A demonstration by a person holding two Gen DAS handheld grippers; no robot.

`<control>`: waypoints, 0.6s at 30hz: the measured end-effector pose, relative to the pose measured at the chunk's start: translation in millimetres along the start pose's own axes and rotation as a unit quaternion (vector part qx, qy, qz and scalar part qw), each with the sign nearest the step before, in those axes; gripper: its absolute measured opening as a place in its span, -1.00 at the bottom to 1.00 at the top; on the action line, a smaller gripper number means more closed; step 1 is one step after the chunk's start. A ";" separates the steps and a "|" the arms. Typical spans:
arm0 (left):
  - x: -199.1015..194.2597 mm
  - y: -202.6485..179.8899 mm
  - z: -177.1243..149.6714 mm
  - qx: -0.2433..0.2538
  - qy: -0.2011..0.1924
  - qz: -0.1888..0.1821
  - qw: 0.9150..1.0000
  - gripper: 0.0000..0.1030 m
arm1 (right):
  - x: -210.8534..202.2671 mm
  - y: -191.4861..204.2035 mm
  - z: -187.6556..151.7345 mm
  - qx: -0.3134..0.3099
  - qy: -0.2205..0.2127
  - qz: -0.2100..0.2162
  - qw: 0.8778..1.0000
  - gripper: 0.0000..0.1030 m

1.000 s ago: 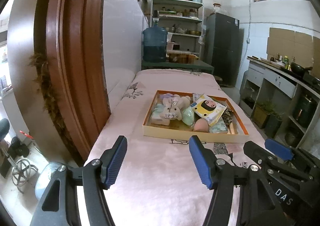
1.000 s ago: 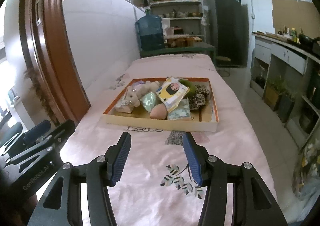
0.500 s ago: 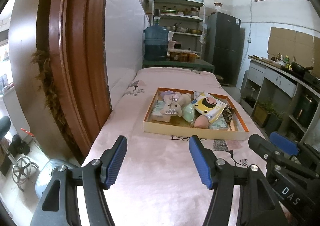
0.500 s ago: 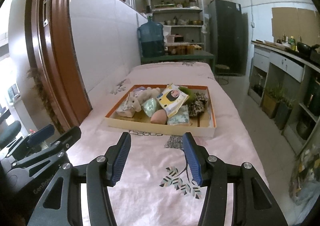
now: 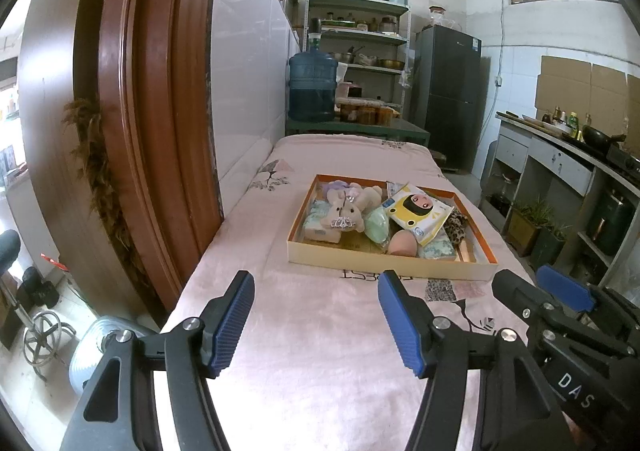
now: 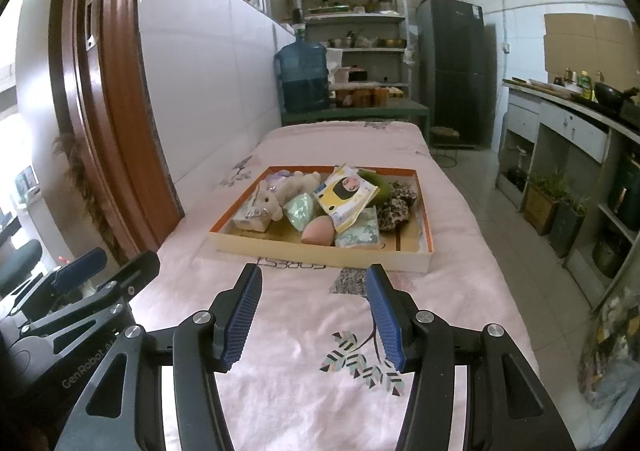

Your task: Organize soft objects

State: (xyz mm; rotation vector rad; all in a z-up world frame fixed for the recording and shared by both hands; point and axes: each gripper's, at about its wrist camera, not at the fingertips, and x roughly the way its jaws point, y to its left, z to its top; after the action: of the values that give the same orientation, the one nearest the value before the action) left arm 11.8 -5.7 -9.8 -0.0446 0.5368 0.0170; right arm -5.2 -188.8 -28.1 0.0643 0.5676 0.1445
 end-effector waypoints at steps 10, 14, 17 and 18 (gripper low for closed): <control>-0.1 0.4 -1.1 0.000 0.001 -0.001 1.000 0.25 | 2.5 0.6 -0.8 0.001 0.003 0.001 1.000 0.09; -0.3 -0.6 -3.8 0.001 0.002 -0.001 1.000 0.25 | 4.9 0.7 -2.1 0.000 0.006 0.002 1.000 0.09; -0.3 -1.1 -4.1 0.001 0.002 -0.002 1.000 0.25 | 5.0 0.9 -2.0 0.000 0.005 0.003 1.000 0.09; -0.3 -0.5 -3.8 0.001 0.002 -0.002 1.000 0.25 | 4.9 0.9 -2.0 0.000 0.005 0.003 1.000 0.09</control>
State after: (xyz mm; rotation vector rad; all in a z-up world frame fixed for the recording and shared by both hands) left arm 9.6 -6.4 -12.9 -0.0441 0.5410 0.0133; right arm -2.3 -187.1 -32.3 0.0654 0.5777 0.1499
